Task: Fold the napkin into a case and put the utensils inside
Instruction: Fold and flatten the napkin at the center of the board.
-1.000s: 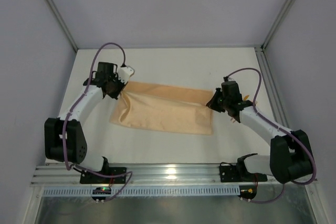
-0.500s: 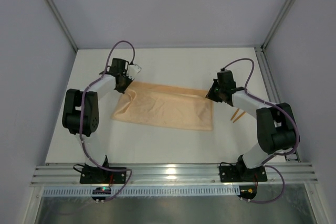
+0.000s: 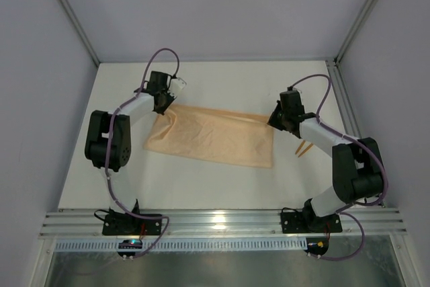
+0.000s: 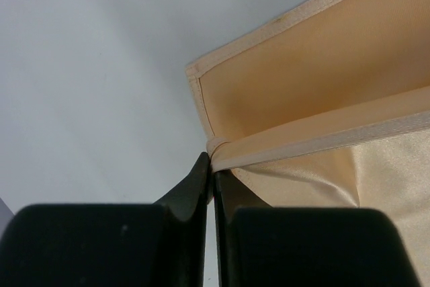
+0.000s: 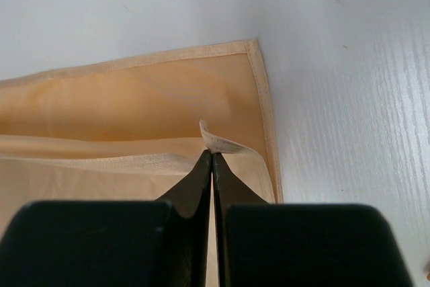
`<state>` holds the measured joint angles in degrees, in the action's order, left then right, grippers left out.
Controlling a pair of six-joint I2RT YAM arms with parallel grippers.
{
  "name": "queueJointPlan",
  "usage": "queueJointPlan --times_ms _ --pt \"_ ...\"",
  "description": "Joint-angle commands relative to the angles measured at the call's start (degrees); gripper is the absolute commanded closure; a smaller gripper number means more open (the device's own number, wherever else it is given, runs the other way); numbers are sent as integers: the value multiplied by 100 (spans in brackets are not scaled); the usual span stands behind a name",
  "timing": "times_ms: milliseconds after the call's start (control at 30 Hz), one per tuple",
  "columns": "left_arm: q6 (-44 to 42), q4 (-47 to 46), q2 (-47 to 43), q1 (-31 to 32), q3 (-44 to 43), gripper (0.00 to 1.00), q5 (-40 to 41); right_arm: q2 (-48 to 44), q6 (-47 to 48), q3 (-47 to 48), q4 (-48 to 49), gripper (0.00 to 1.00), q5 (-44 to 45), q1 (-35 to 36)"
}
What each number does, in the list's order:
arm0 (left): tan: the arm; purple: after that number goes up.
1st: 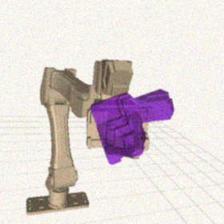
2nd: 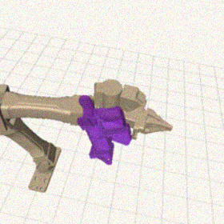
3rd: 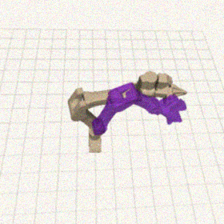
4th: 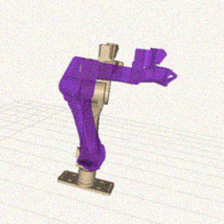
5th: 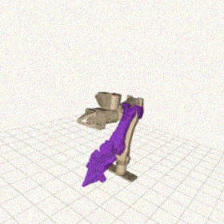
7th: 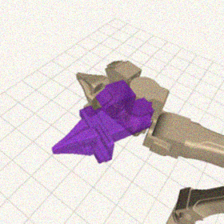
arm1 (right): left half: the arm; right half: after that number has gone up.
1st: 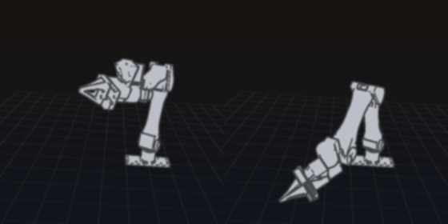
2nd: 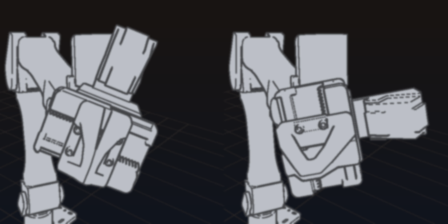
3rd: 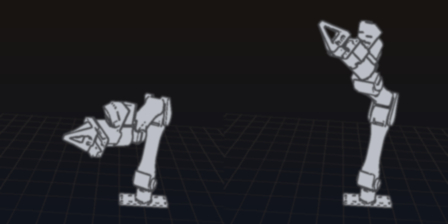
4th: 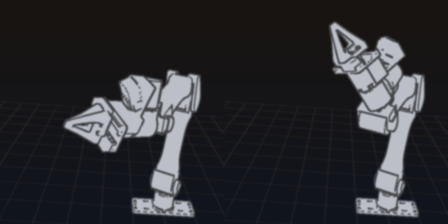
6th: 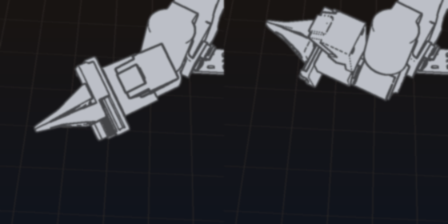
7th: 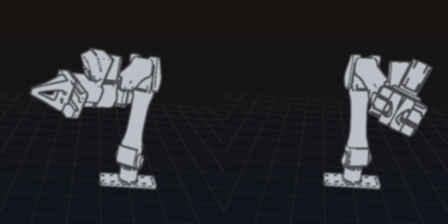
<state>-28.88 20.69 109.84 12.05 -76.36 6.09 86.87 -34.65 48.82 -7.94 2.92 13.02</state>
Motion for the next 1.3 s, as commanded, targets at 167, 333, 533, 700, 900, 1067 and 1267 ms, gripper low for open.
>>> queueJointPlan --times_ms 167,333,533,700,900,1067,1267 --pt "-91 -240 283 -107 -353 88 964 620 257 585 -296 97 815 -264" --pt "-153 -337 599 -98 -520 87 1201 953 240 752 -225 97 754 -264" --pt "-74 -311 670 -80 -565 91 1219 1139 301 840 -85 97 500 -264" --pt "260 -118 372 -115 -450 73 765 1245 415 980 -41 97 271 -264" --pt "744 269 -173 -186 -231 49 69 1332 503 1174 -93 97 121 -256" --pt "963 647 -358 -186 -3 48 -266 1429 539 1332 -120 97 104 -264" --pt "946 997 -806 -186 375 48 -591 1596 609 1517 -260 90 148 -256"
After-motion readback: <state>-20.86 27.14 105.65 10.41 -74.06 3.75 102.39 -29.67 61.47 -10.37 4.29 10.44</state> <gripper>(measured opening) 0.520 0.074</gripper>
